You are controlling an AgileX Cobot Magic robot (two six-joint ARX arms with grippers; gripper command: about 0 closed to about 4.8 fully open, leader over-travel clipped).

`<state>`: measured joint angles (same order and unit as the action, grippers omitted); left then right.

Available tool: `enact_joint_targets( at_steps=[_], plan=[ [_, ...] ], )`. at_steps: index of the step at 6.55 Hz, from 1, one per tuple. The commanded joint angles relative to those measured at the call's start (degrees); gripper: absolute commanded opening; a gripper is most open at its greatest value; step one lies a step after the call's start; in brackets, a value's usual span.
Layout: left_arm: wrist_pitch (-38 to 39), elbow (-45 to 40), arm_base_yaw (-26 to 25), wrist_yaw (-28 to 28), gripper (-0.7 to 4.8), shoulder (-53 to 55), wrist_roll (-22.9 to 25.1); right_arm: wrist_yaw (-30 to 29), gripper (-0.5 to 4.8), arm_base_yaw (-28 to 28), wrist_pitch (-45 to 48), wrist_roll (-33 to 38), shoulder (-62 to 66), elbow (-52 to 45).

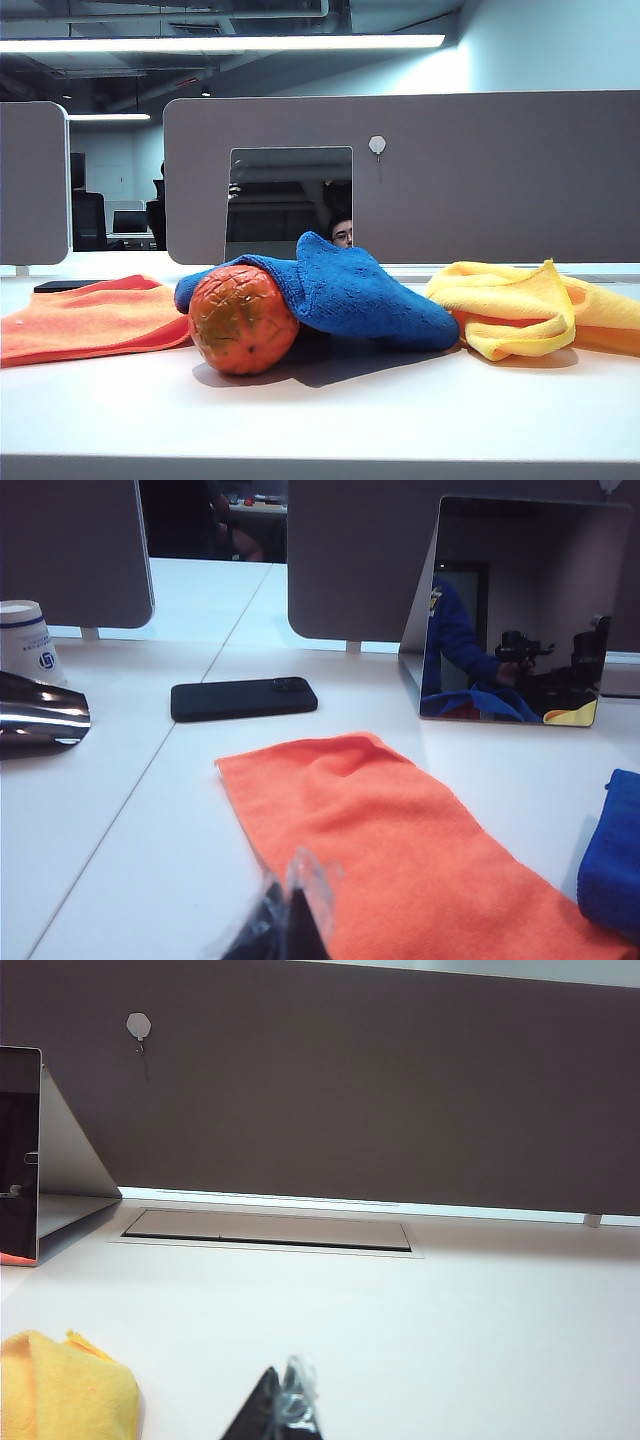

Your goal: Pick up a rag that is the same color as the top surface of the Rubik's Cube and cover the cube with it.

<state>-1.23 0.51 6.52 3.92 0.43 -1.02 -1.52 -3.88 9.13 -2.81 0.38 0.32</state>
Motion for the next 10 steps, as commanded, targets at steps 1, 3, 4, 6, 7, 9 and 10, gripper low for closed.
enact_joint_targets(
  at_steps=[1, 3, 4, 6, 7, 9, 10],
  plan=[
    [-1.2, 0.1, 0.0, -7.8, -0.06, 0.0, 2.6, 0.1, -0.05, 0.1, -0.3, 1.5, 0.0, -0.1],
    [-0.5, 0.1, 0.0, -7.8, -0.06, 0.0, 2.5, 0.1, -0.05, 0.1, -0.3, 1.5, 0.0, -0.1],
    [-0.2, 0.1, 0.0, -7.8, -0.06, 0.0, 2.5, 0.1, -0.05, 0.0, -0.3, 1.5, 0.0, -0.1],
    [-0.1, 0.1, 0.0, -7.8, -0.06, 0.0, 2.5, 0.1, -0.05, 0.0, -0.3, 1.5, 0.0, -0.1],
    [-0.1, 0.1, 0.0, -7.8, -0.06, 0.0, 2.5, 0.1, -0.05, 0.0, -0.3, 1.5, 0.0, -0.1],
    [-0.1, 0.1, 0.0, -7.8, -0.06, 0.0, 2.5, 0.1, -0.05, 0.0, -0.3, 1.5, 0.0, -0.1],
    [-0.1, 0.1, 0.0, -7.8, -0.06, 0.0, 2.5, 0.1, -0.05, 0.0, -0.3, 1.5, 0.0, -0.1]
  ],
)
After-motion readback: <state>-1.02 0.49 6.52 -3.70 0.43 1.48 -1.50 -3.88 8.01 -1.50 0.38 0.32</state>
